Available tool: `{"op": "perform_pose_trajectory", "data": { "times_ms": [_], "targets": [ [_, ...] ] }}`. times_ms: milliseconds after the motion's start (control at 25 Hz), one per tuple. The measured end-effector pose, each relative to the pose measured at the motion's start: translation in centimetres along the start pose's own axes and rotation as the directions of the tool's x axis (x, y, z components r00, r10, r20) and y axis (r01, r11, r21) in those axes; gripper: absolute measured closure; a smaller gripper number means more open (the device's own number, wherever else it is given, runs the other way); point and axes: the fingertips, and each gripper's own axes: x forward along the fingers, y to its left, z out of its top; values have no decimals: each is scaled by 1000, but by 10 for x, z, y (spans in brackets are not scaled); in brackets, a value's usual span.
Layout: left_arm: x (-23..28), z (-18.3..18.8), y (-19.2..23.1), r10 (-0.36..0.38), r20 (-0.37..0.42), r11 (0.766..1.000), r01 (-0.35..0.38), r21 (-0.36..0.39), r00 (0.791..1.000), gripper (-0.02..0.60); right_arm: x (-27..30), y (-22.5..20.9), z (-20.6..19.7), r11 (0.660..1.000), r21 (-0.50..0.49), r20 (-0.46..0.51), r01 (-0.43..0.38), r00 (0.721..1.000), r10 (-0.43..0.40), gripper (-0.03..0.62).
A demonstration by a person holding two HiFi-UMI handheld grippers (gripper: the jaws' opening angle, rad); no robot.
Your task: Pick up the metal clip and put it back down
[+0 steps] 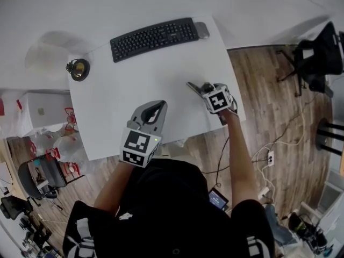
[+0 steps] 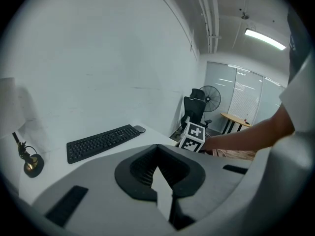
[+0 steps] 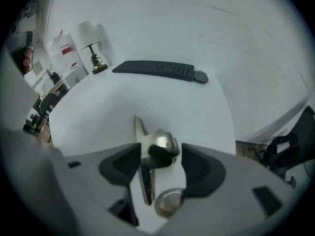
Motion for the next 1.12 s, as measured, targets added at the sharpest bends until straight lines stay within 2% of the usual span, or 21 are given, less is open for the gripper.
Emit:
{"op": "perform_pose_trajectory", "data": {
  "times_ms": [280,840,1120],
  "targets": [
    [0,4,3,4,13,1000,-4,-19,1000,560,3,-3,-2,998,-12,-5,58,998,-58,363],
    [-5,9,1,-7,33,1000,7,-2,999,560,-15,7,1,997,-39,2,70,998,-70,471],
    [-11,10,1,-17,44,1000,17,6,999,560,-22,17,1,998,-27,14,57,998,-57,498]
  ]
}}
